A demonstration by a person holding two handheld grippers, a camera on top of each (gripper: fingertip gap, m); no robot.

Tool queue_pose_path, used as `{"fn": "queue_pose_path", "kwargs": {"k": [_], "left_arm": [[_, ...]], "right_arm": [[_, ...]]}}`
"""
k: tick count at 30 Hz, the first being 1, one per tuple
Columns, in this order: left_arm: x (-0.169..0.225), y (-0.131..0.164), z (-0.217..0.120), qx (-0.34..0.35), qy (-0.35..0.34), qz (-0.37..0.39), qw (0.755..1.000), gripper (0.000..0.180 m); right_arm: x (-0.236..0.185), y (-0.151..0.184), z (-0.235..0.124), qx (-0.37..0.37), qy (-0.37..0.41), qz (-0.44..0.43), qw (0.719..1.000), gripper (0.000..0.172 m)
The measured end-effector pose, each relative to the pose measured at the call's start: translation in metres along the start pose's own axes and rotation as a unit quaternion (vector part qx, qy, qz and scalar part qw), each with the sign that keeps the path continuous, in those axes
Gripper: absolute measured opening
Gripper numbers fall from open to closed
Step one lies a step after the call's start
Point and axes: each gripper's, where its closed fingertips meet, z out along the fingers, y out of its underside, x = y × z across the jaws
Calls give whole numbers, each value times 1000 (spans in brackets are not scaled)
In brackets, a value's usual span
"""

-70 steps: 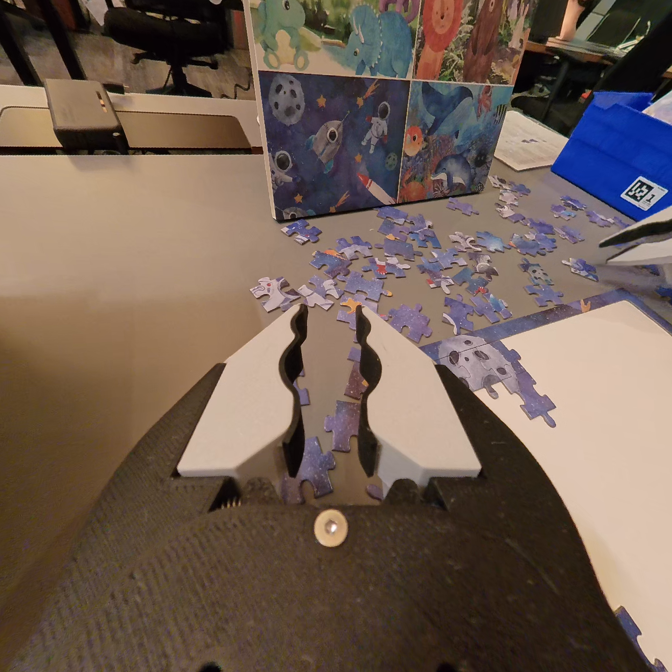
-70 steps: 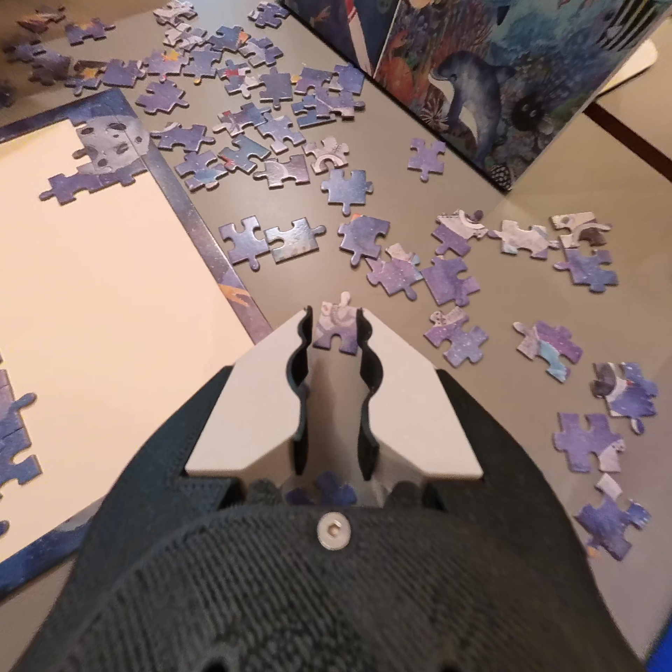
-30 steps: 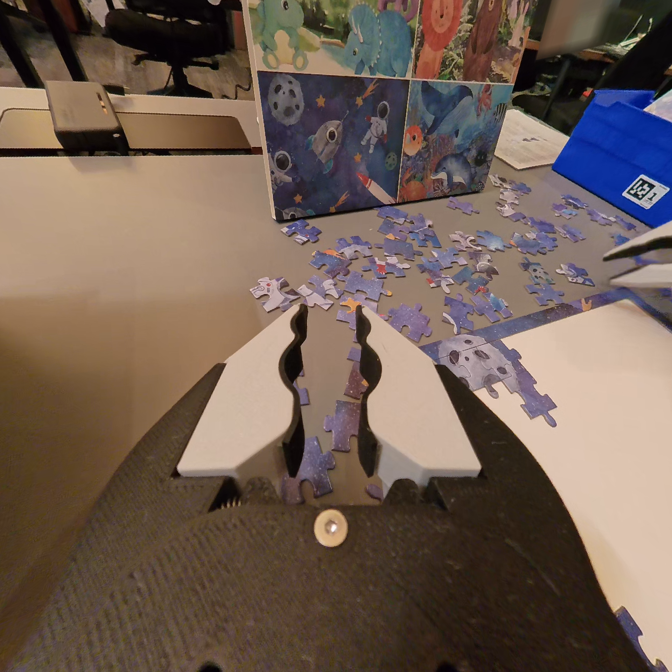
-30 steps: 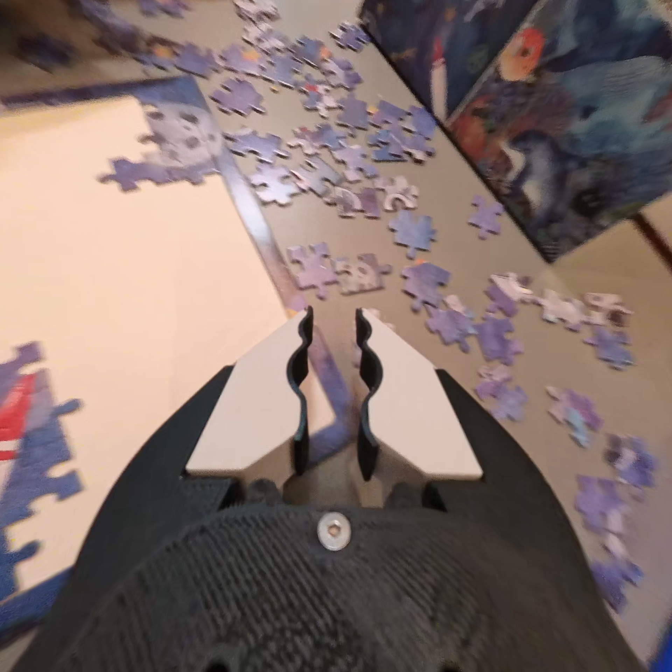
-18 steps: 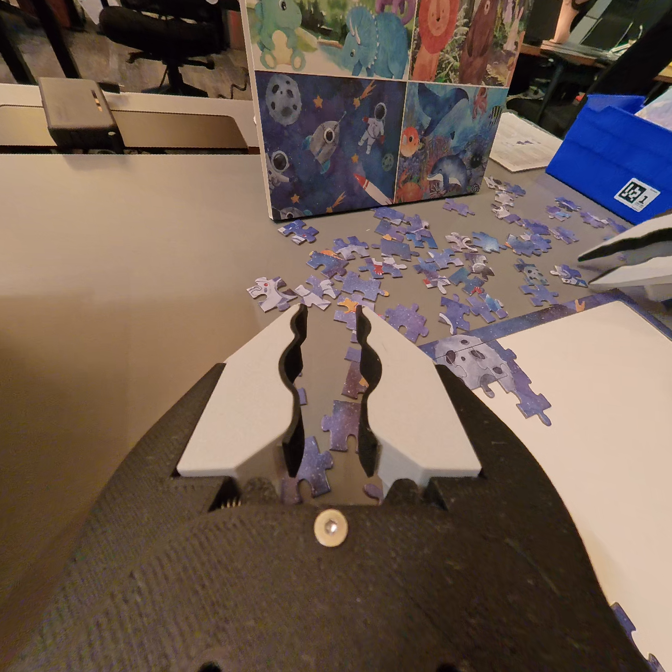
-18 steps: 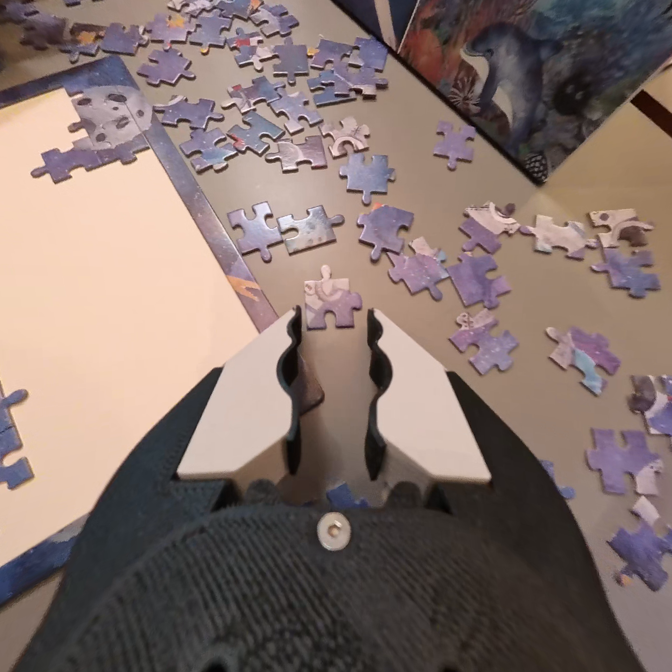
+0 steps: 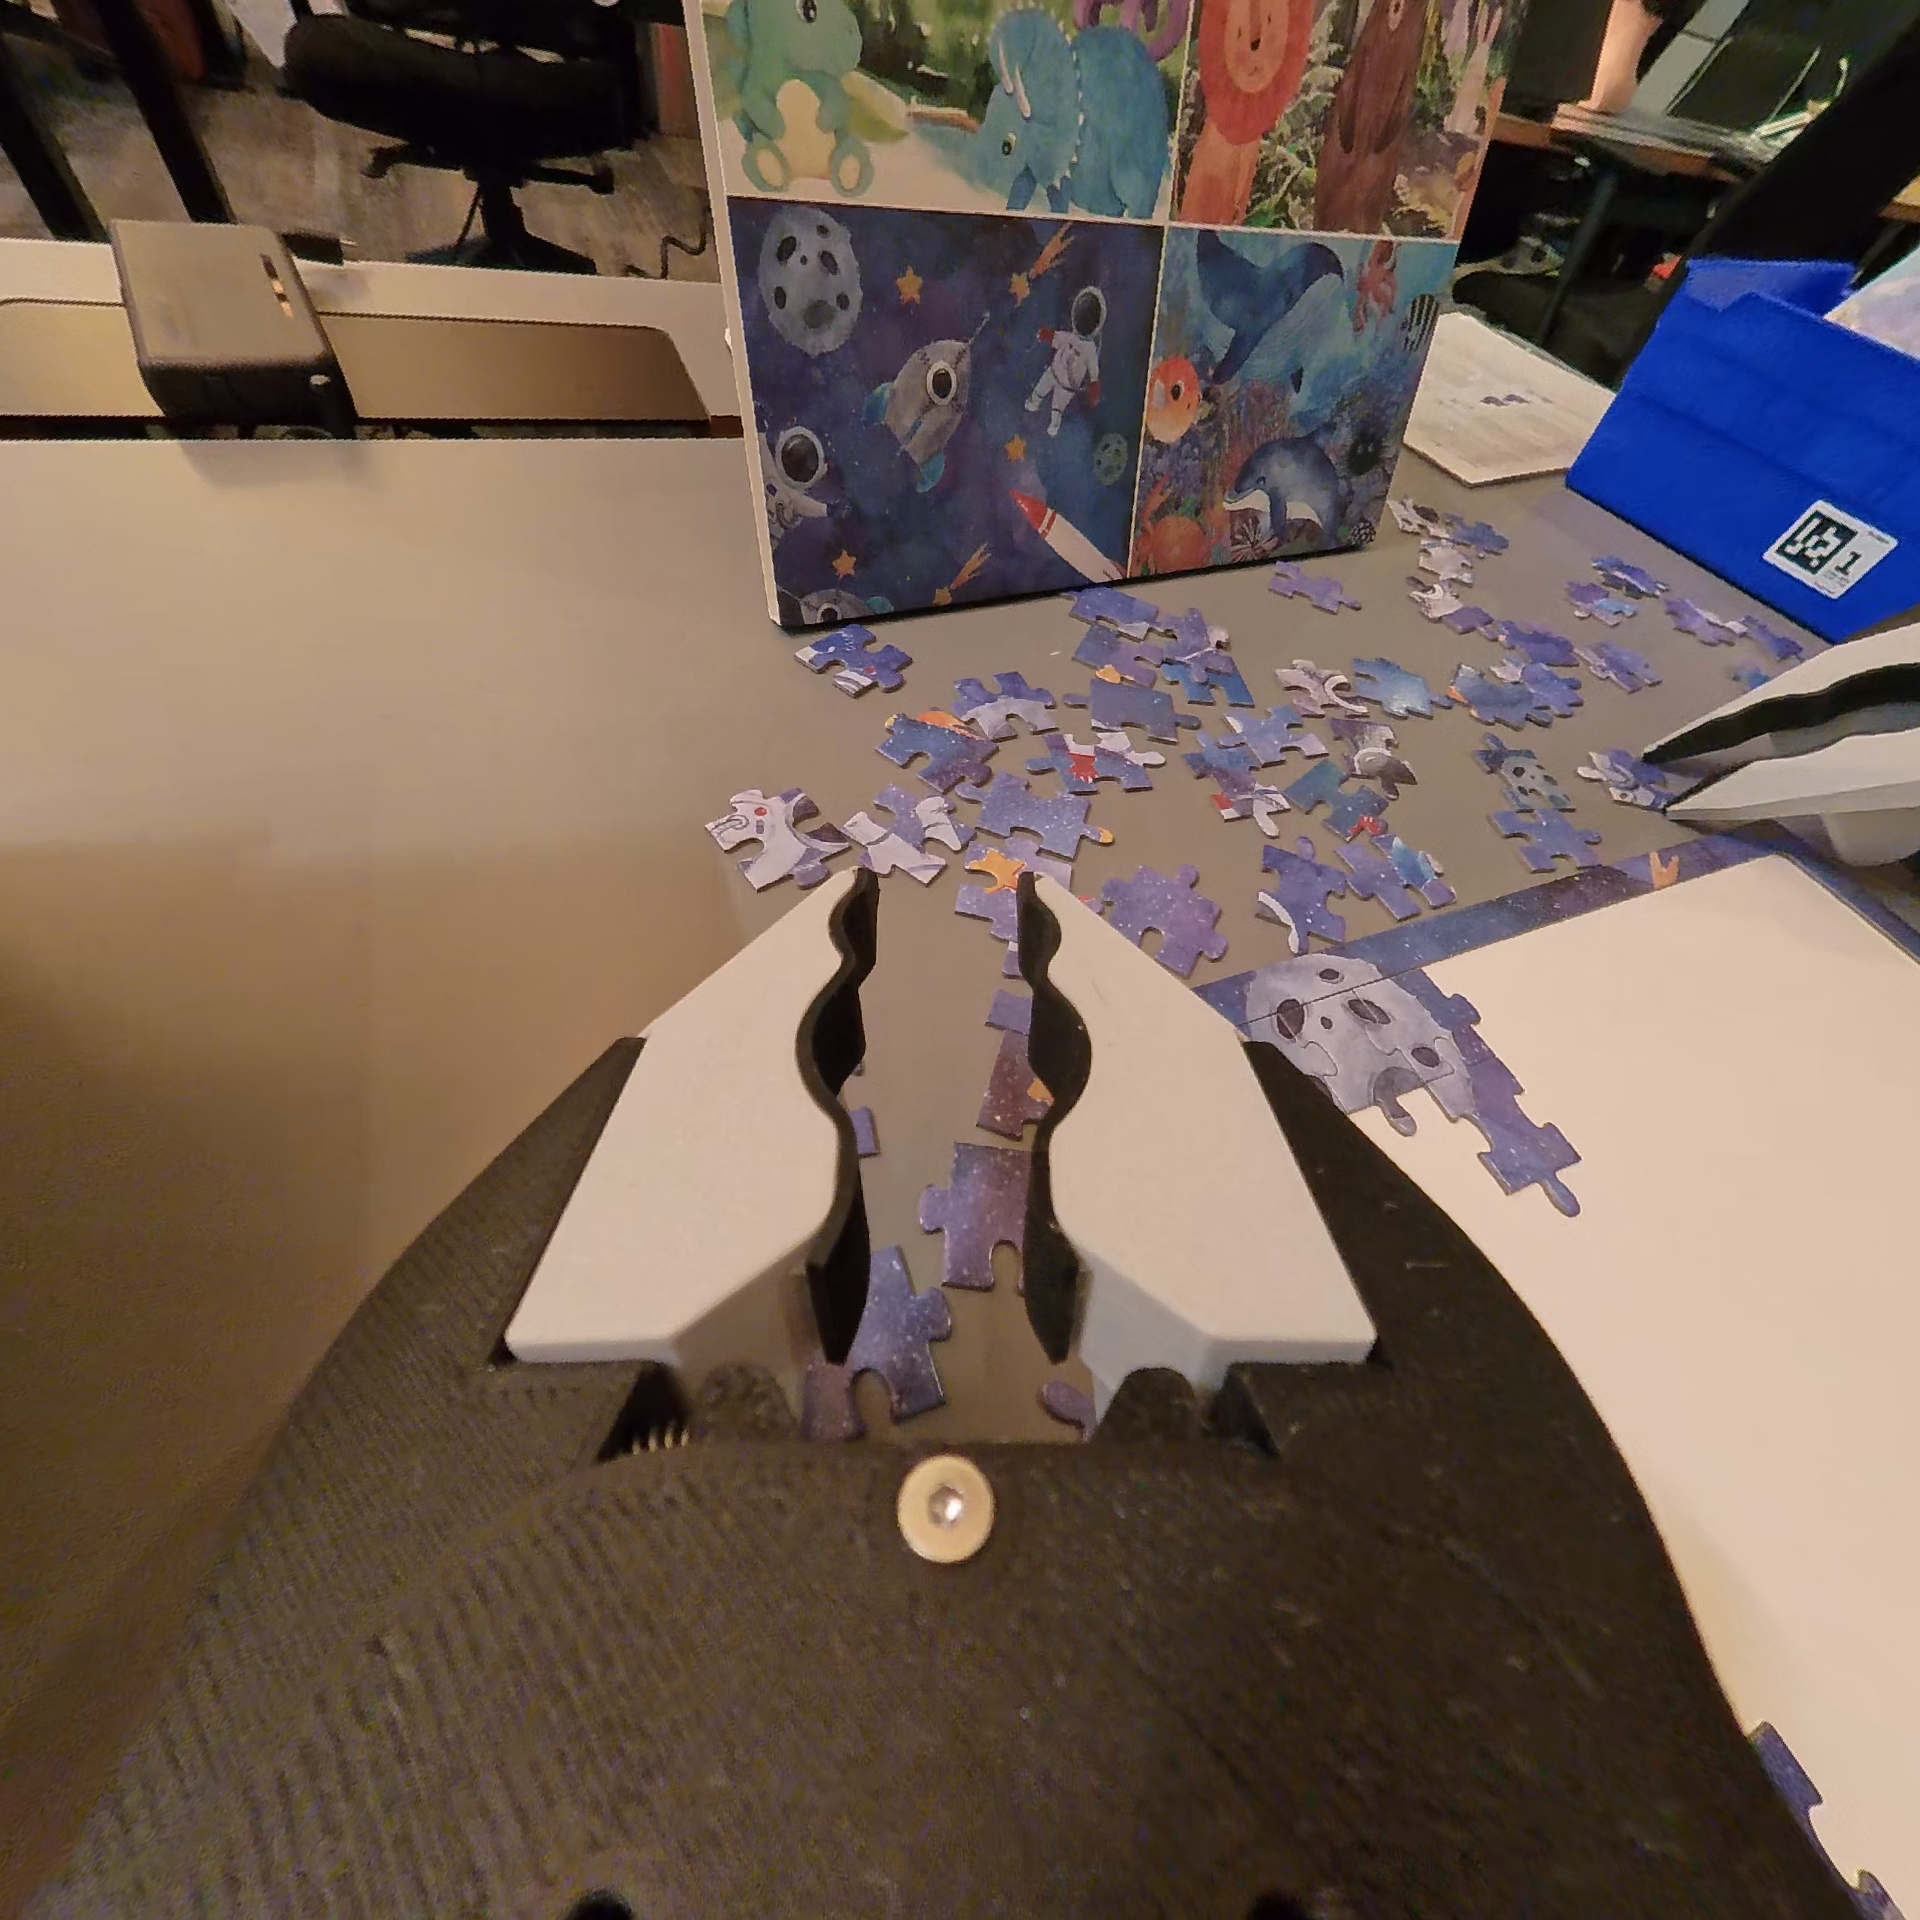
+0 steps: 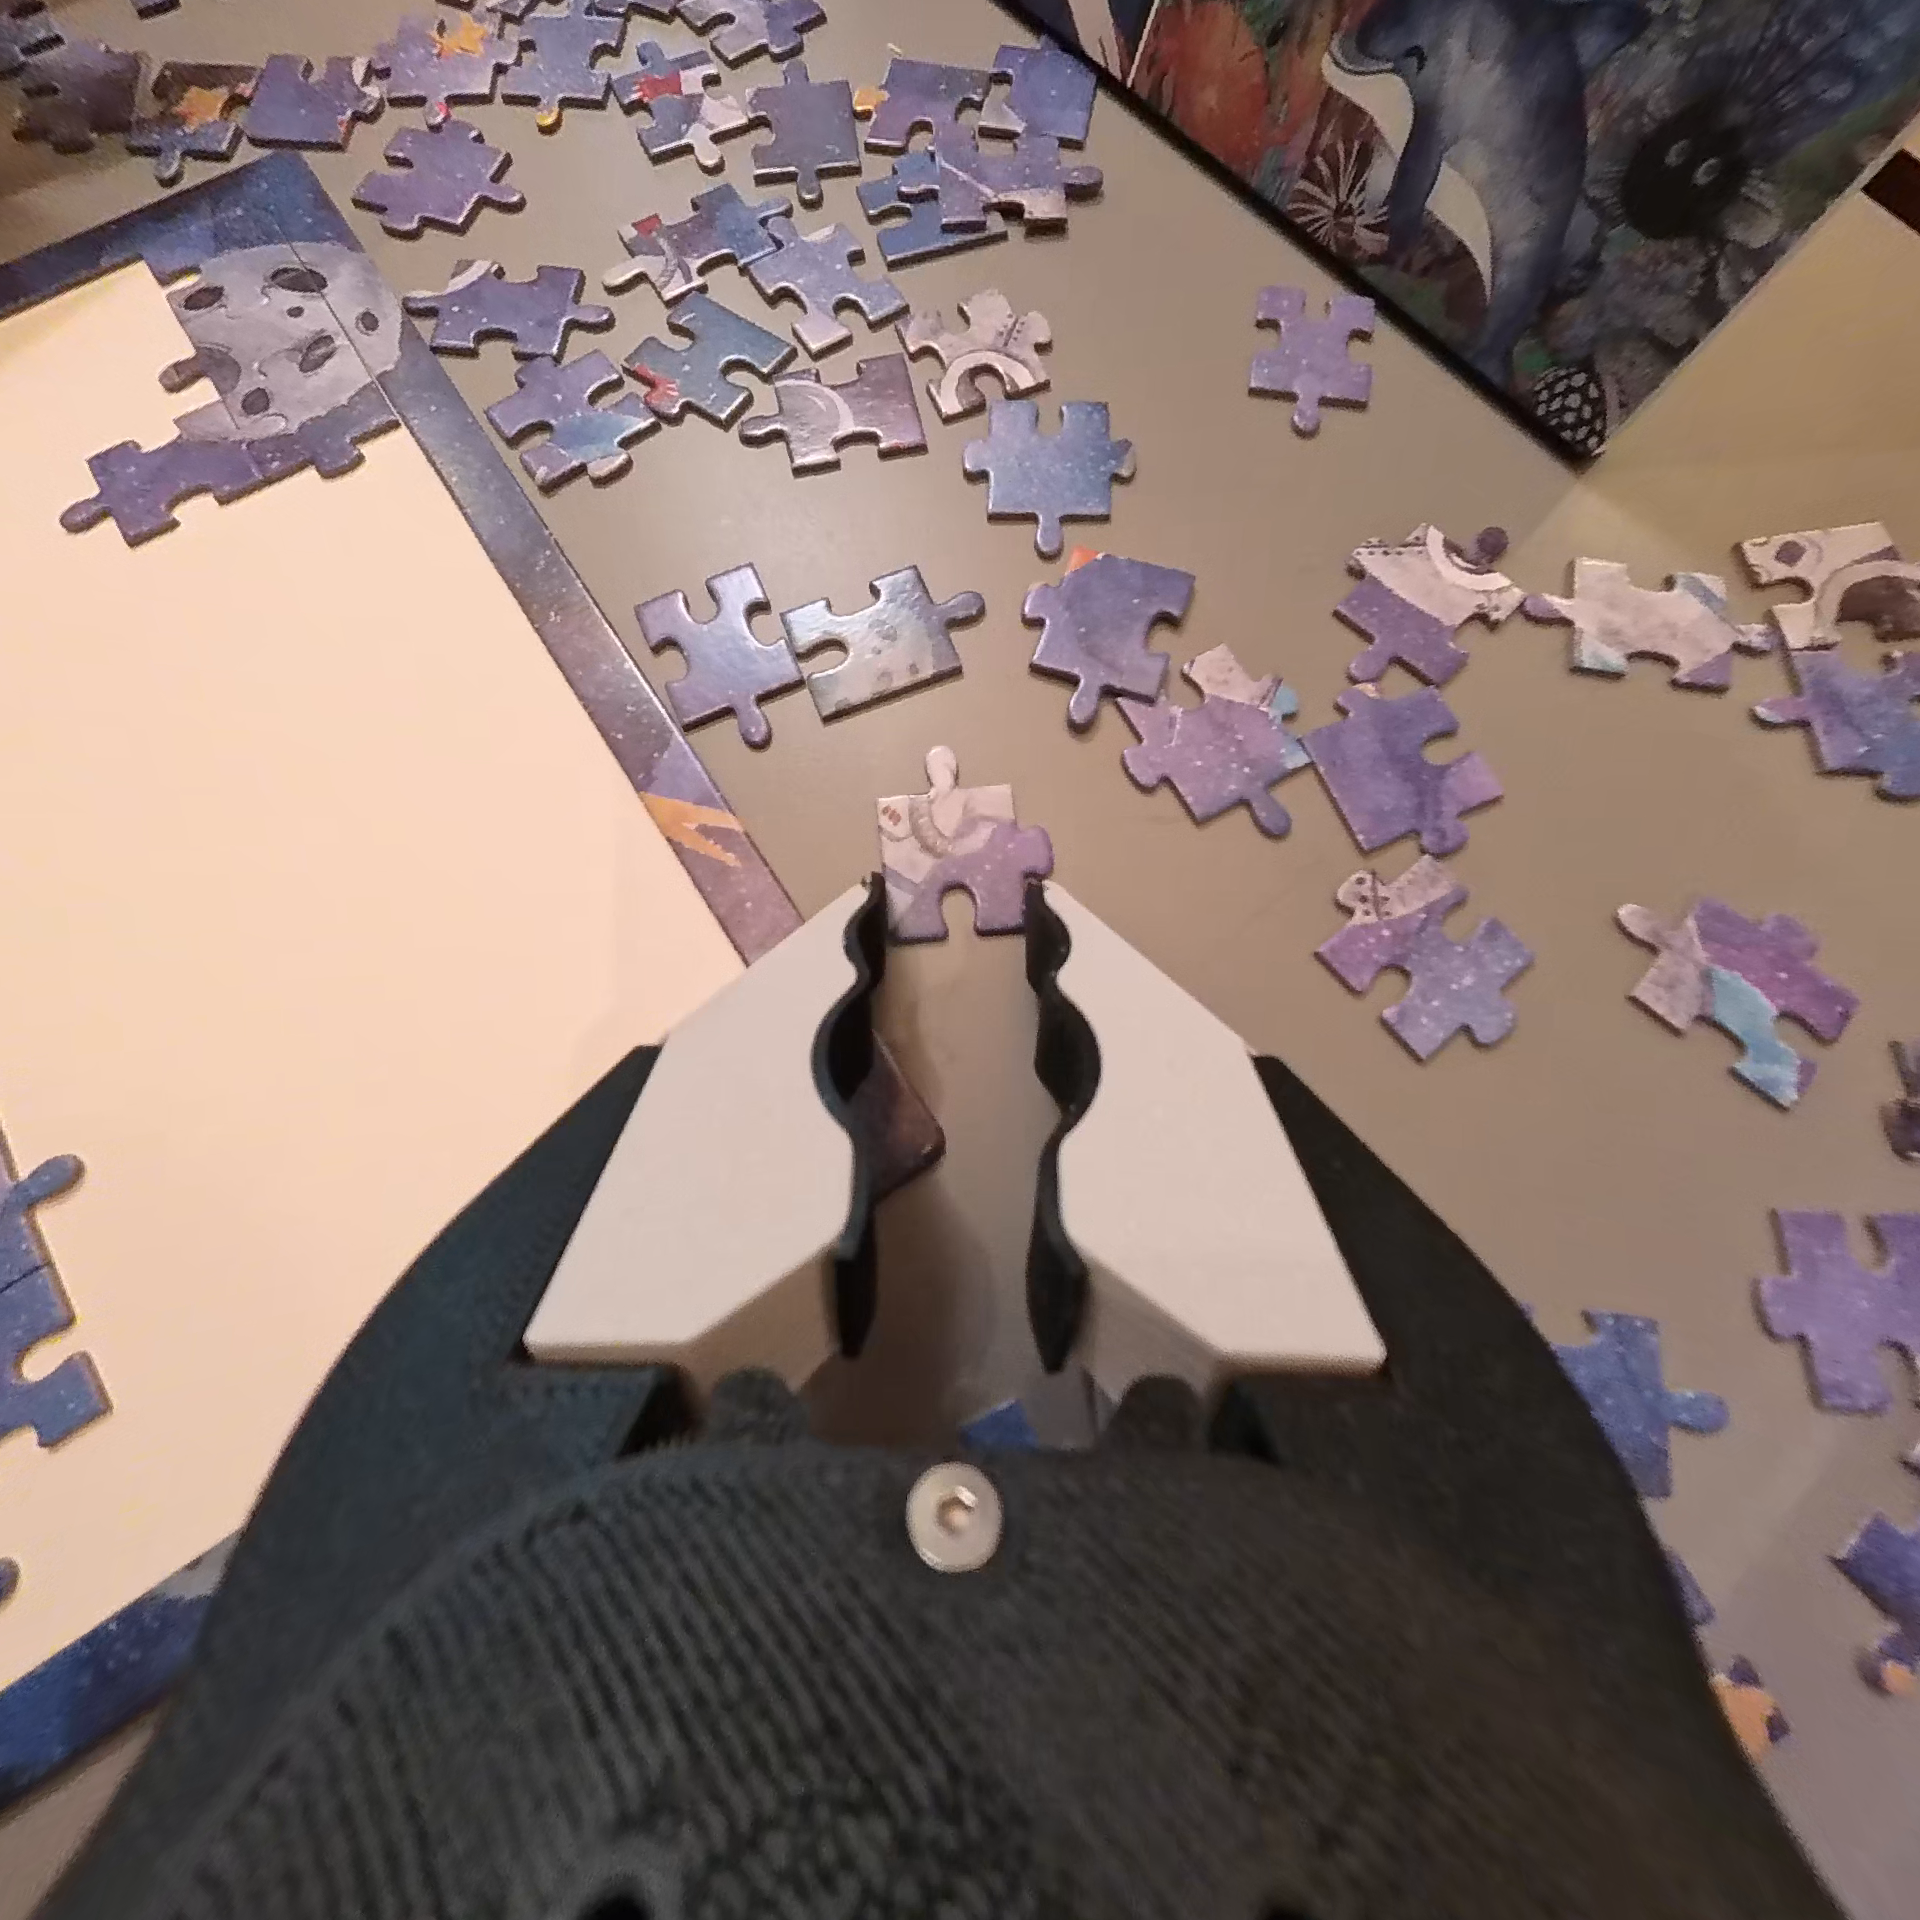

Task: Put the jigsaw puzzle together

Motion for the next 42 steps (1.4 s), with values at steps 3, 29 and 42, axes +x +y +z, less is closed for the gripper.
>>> {"fn": "queue_pose_path", "kwargs": {"k": [3,29,42], "left_arm": [[0,0,0,0,0,0,1000,25],[0,0,0,-1,0,0,1000,25],[0,0,0,-1,1,0,1000,25]], "right_arm": [[-1,0,0,1,-5,3,1000,25],[-6,-2,2,-2,-1,-7,1000,25],[-8,-5,1,3,-3,-12,1000,25]]}}
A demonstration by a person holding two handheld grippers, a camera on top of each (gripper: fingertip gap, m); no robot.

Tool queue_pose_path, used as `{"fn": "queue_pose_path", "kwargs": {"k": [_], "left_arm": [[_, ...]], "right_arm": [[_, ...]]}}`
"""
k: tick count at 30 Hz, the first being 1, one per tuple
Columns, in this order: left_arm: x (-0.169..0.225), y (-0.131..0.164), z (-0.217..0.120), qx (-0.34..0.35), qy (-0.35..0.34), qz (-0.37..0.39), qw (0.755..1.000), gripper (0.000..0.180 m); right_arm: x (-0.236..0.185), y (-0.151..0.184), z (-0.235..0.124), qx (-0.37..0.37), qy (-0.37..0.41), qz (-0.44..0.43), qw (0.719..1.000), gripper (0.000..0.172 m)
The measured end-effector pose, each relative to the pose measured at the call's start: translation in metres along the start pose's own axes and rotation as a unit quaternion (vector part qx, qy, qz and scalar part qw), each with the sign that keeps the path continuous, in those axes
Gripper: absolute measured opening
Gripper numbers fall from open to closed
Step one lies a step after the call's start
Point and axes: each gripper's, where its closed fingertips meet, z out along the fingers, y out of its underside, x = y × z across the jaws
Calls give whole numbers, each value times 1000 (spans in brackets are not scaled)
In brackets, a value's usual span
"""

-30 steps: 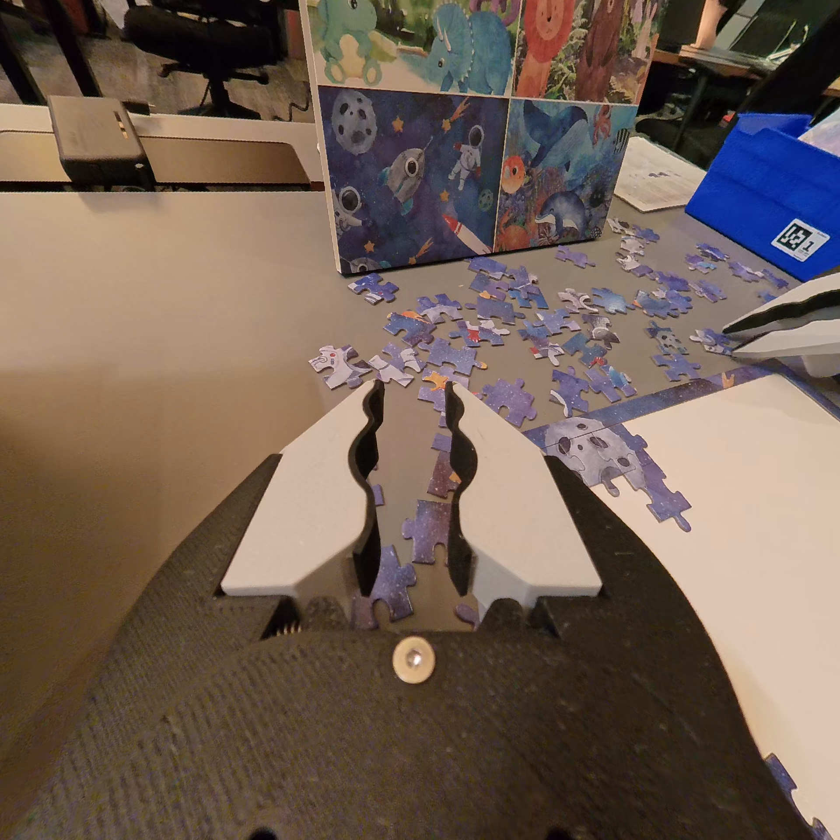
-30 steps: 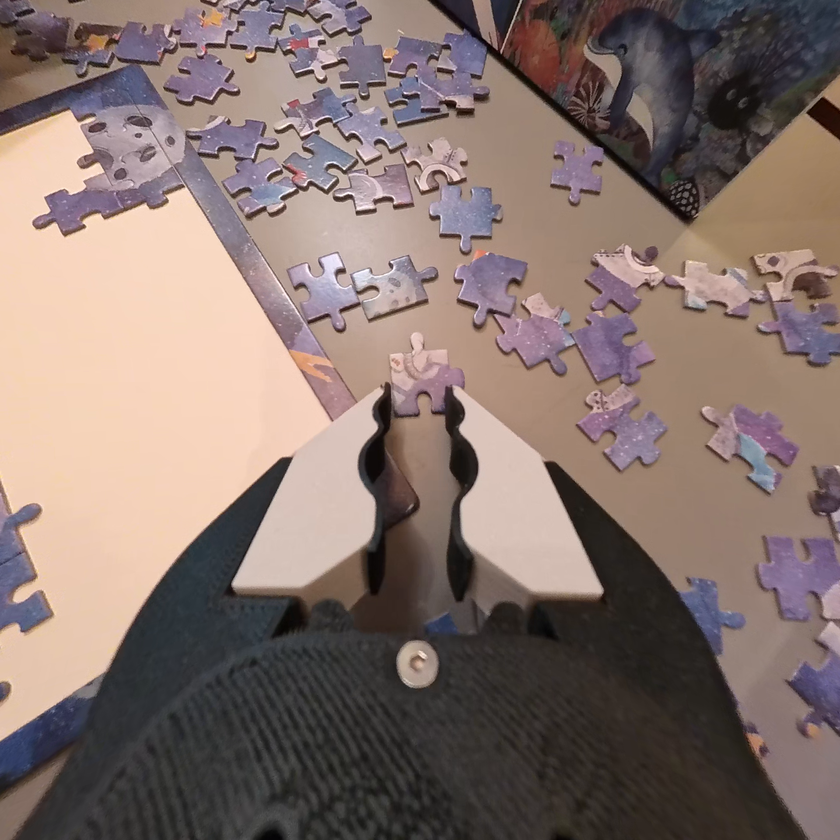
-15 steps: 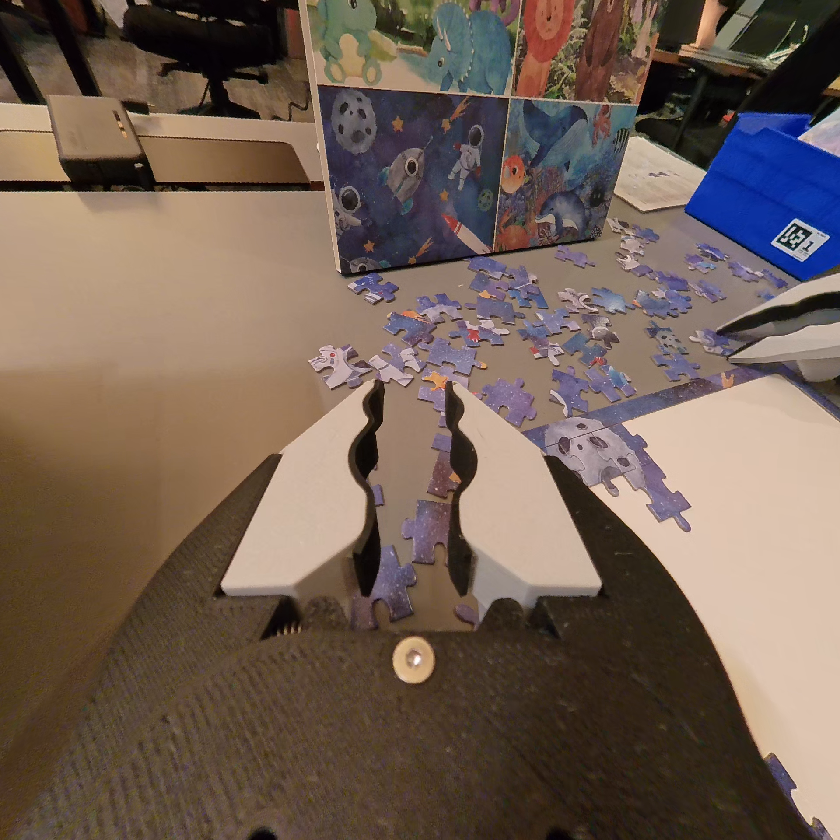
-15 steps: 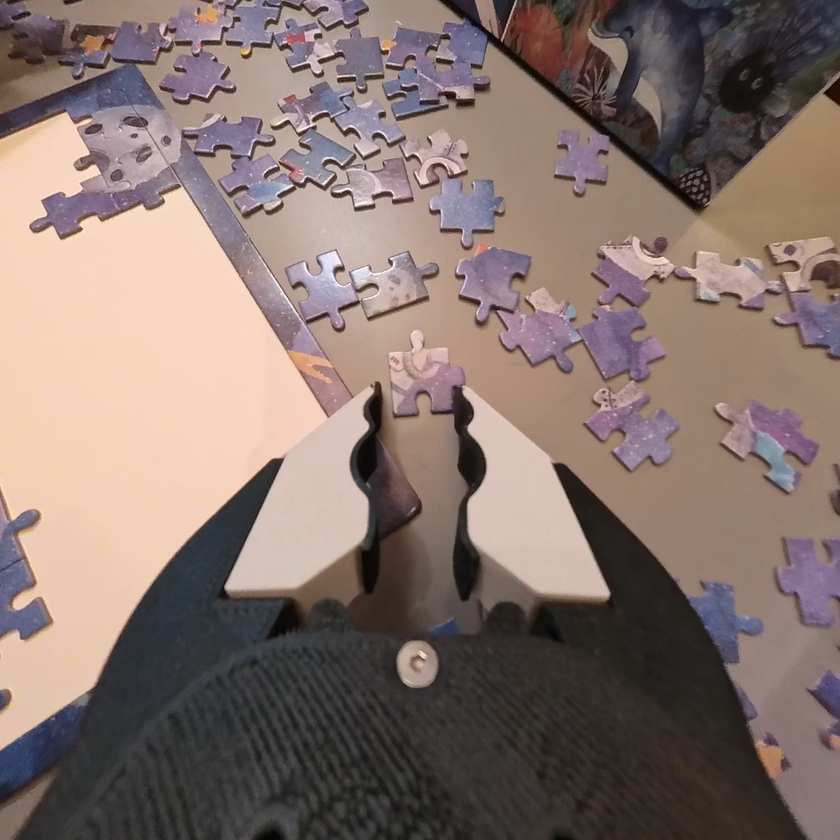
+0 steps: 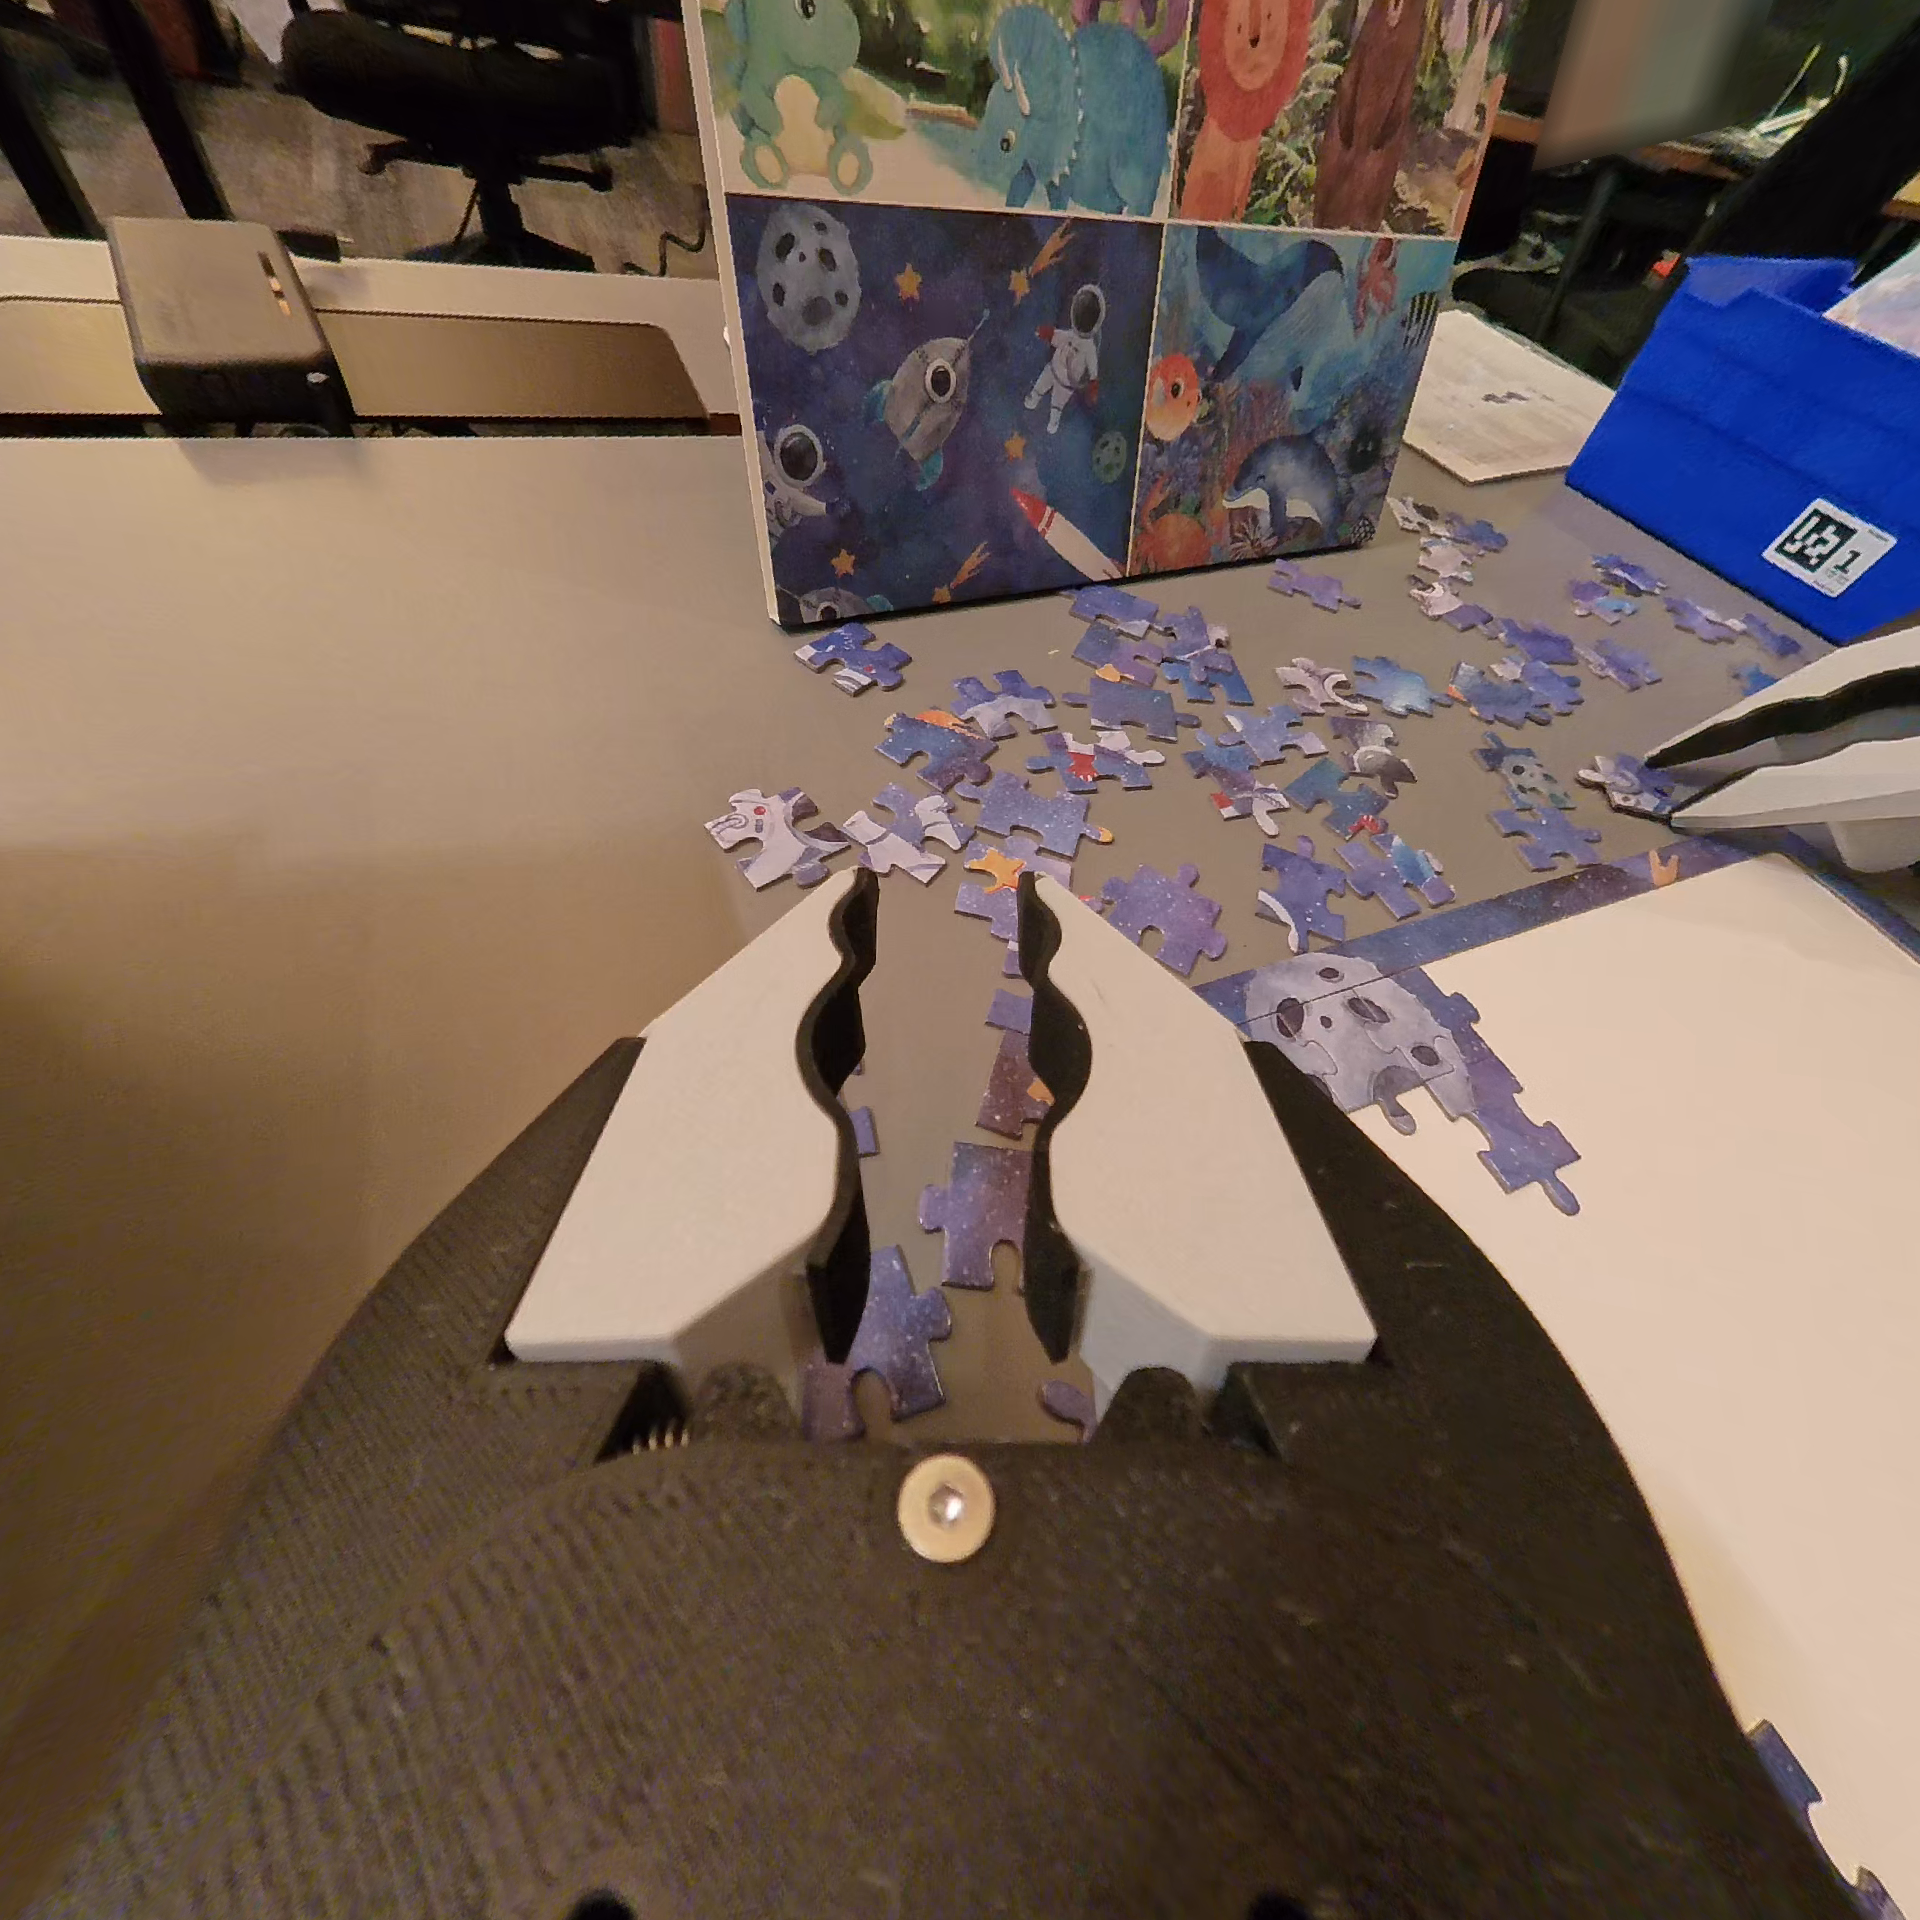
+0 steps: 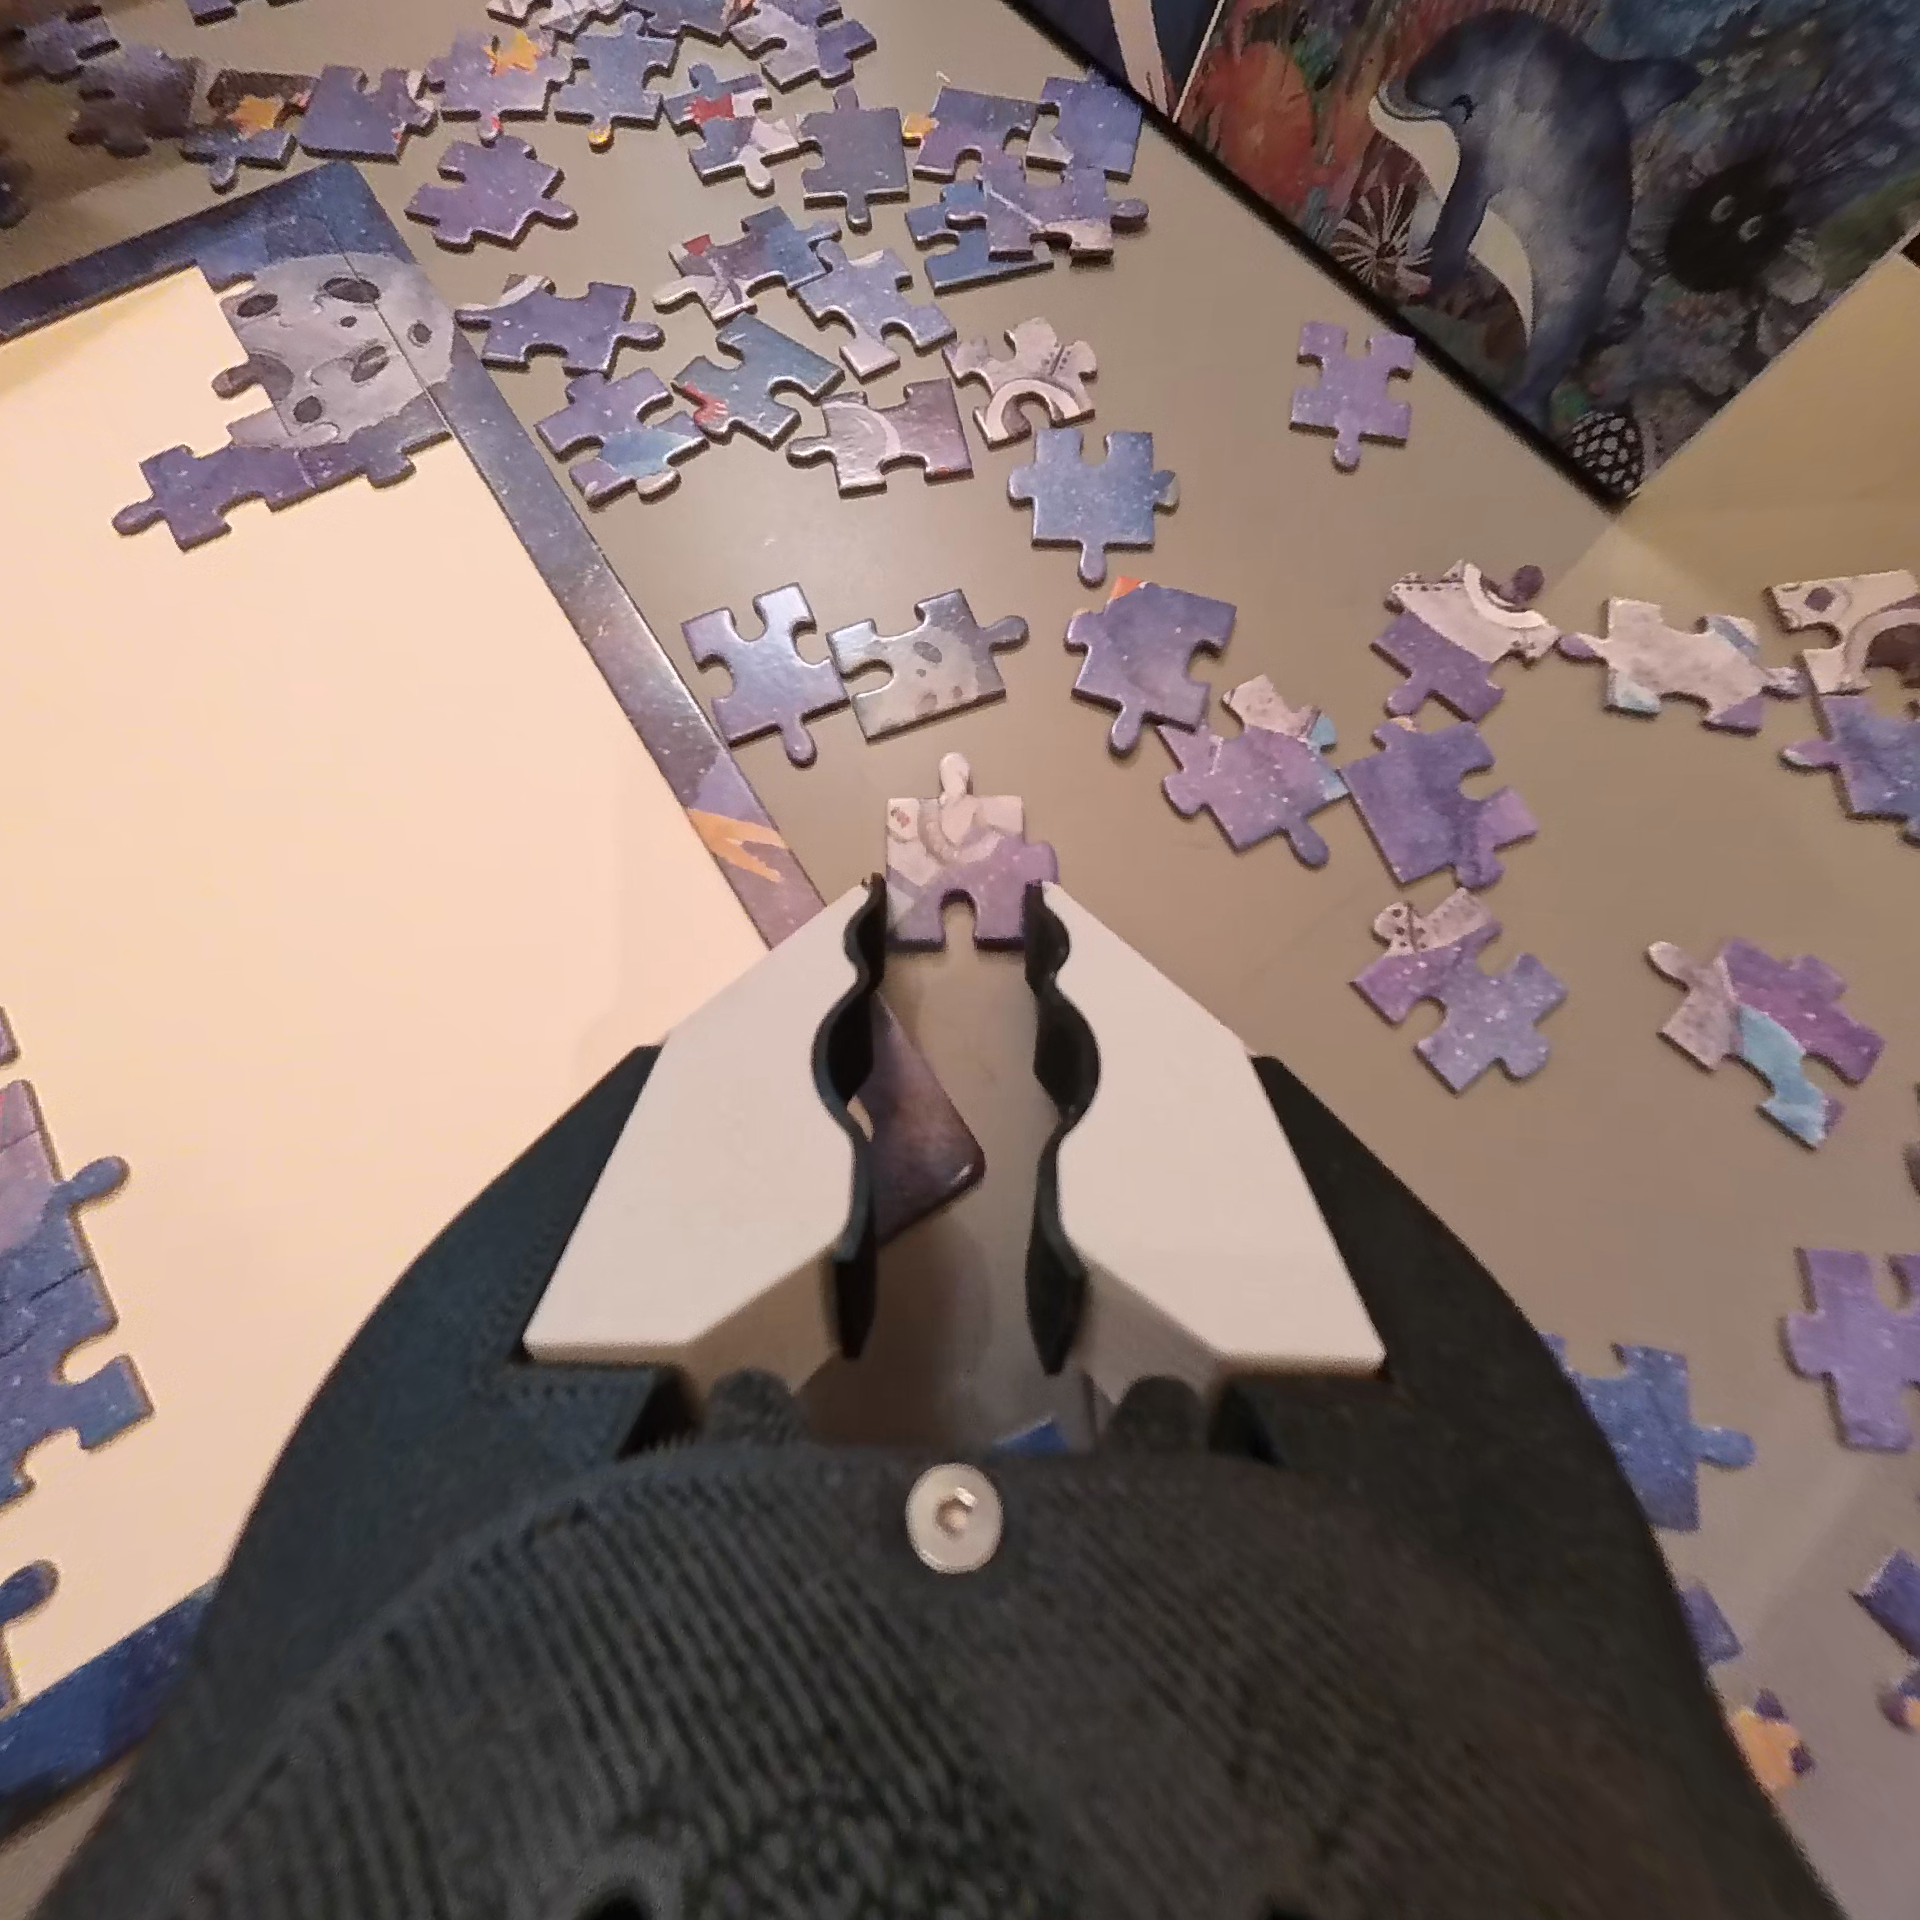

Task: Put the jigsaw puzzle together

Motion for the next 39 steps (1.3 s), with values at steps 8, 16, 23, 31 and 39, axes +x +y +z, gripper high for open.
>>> {"fn": "queue_pose_path", "kwargs": {"k": [8,16,23,31,39], "left_arm": [[0,0,0,-1,0,0,1000,25],[0,0,0,-1,0,0,1000,25],[0,0,0,-1,0,-1,1000,25],[0,1,0,-1,1,-1,1000,25],[0,1,0,-1,1,-2,1000,25]], "right_arm": [[-3,-5,-2,12,-4,-2,1000,24],[-5,-9,-4,22,-6,-5,1000,24],[-2,-10,-6,25,-1,-6,1000,16],[3,-10,-8,29,3,2,1000,19],[3,-10,-6,29,8,-6,1000,22]]}}
